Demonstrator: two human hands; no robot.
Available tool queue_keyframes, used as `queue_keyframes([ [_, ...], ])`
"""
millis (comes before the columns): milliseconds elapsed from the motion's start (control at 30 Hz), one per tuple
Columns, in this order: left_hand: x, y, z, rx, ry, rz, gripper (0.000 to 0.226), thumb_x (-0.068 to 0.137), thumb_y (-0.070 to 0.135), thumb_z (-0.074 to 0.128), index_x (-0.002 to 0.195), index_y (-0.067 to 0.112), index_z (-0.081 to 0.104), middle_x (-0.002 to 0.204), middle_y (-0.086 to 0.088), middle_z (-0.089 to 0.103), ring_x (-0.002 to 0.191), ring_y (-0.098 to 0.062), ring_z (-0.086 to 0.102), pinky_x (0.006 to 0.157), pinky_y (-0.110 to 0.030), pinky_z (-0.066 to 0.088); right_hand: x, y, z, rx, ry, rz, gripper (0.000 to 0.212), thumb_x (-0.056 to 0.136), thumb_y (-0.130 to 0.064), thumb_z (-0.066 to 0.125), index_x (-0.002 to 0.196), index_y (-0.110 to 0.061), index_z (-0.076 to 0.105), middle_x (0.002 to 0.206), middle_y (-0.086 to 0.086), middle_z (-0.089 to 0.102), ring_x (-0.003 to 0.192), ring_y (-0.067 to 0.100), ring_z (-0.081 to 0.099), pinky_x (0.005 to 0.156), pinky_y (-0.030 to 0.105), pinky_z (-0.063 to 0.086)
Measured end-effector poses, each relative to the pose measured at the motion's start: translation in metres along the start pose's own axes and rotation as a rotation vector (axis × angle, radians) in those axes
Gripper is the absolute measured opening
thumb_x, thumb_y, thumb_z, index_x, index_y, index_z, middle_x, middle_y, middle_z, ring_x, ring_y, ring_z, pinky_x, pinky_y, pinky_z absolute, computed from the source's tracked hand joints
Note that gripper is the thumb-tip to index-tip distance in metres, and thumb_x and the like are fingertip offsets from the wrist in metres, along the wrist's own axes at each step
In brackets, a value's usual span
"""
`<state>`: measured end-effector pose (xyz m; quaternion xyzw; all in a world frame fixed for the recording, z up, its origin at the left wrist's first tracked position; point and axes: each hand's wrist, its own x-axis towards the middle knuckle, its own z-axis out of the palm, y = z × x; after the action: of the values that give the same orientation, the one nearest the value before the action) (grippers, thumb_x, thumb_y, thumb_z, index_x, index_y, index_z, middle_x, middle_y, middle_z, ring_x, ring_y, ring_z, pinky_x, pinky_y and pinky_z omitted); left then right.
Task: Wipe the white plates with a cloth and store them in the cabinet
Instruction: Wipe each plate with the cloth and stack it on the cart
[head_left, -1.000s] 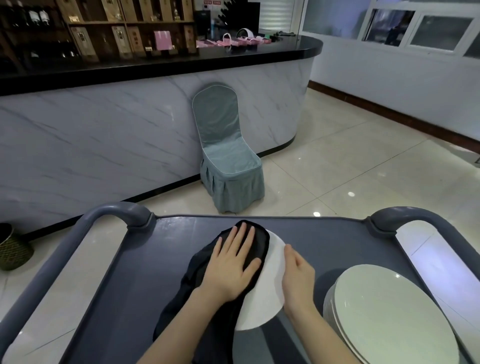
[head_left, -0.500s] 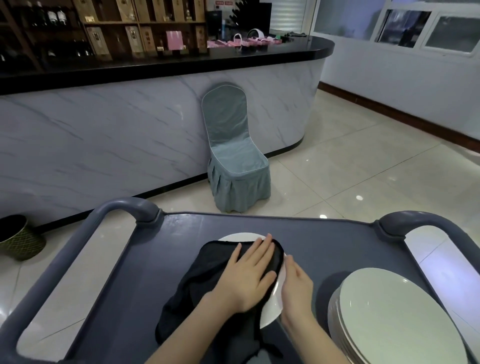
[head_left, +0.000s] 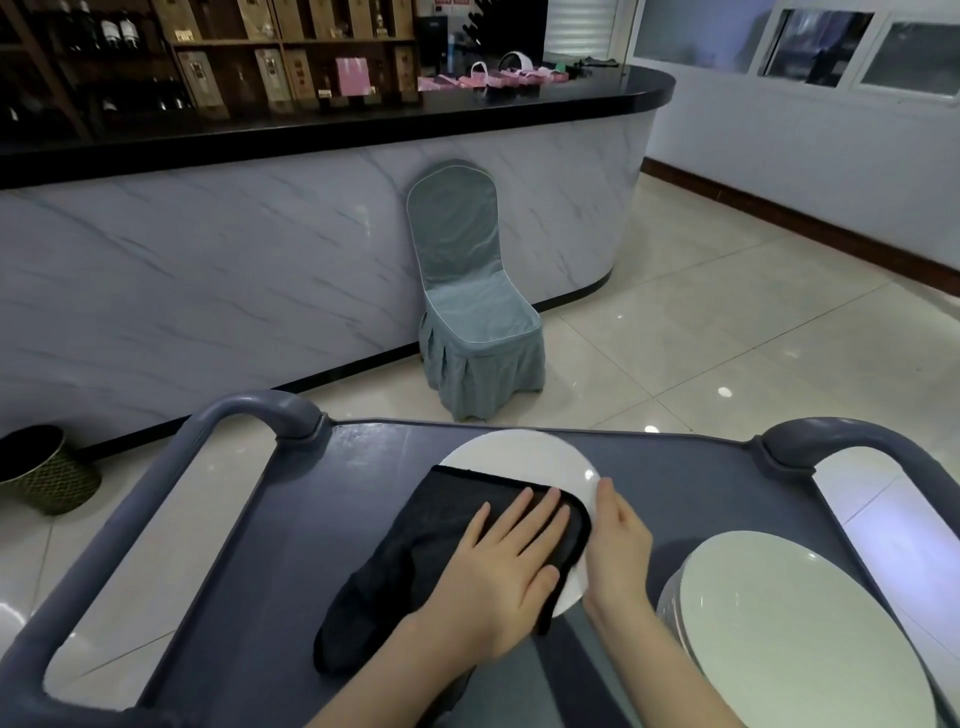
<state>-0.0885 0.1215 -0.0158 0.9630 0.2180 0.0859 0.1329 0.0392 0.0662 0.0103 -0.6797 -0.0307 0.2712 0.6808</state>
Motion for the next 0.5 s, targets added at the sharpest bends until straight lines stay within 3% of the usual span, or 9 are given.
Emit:
queue_keyframes([
  [133,0.03,-0.02,-0.001,-0.012,-0.092,-0.072,0.059,0.103,0.044,0.019,0.154,0.035,-0.01,0.158,0.022,-0.023,0.144,-0.001,-0.024,0.12,-0.038,-0.01,-0.017,0.021,0.007,-0.015,-0.08,0.09,0.026,0.102,-0.024,0.053,0.093,-0.014,0.075,0.091,0.0,0.076,0.088,0.015,0.068,0.085,0.034,0.053],
  [233,0.034,-0.042,-0.005,0.002,-0.068,-0.187,0.059,0.103,0.046,0.019,0.151,0.035,-0.013,0.155,0.021,-0.026,0.146,-0.004,-0.021,0.121,-0.039,-0.011,-0.011,0.014,0.002,-0.025,-0.066,0.073,0.039,0.101,-0.027,0.054,0.076,-0.001,0.065,0.072,0.006,0.064,0.07,0.02,0.054,0.069,0.032,0.045],
  [333,0.019,-0.051,-0.007,0.063,-0.022,-0.246,0.06,0.103,0.046,0.021,0.151,0.031,-0.011,0.155,0.019,-0.022,0.147,-0.007,-0.019,0.121,-0.042,-0.012,-0.001,-0.007,-0.005,-0.021,0.01,-0.003,0.046,0.1,-0.03,0.053,0.074,0.007,0.047,0.069,0.008,0.044,0.069,0.021,0.038,0.063,0.03,0.034],
  [433,-0.002,-0.036,-0.006,0.021,-0.051,-0.211,0.06,0.101,0.048,0.018,0.15,0.035,-0.014,0.153,0.024,-0.026,0.143,-0.003,-0.028,0.118,-0.042,-0.02,0.012,-0.018,-0.01,0.039,0.098,-0.008,0.043,0.1,-0.032,0.053,0.077,0.005,0.052,0.07,0.003,0.052,0.068,0.018,0.045,0.06,0.029,0.038],
  [500,-0.012,-0.017,-0.005,-0.003,-0.073,-0.161,0.06,0.097,0.048,0.011,0.153,0.037,-0.009,0.155,0.025,-0.024,0.143,-0.002,-0.028,0.117,-0.042,-0.021,0.014,-0.017,-0.01,0.074,0.115,0.006,0.039,0.1,-0.032,0.053,0.073,-0.005,0.061,0.069,-0.001,0.059,0.066,0.016,0.051,0.059,0.027,0.043],
])
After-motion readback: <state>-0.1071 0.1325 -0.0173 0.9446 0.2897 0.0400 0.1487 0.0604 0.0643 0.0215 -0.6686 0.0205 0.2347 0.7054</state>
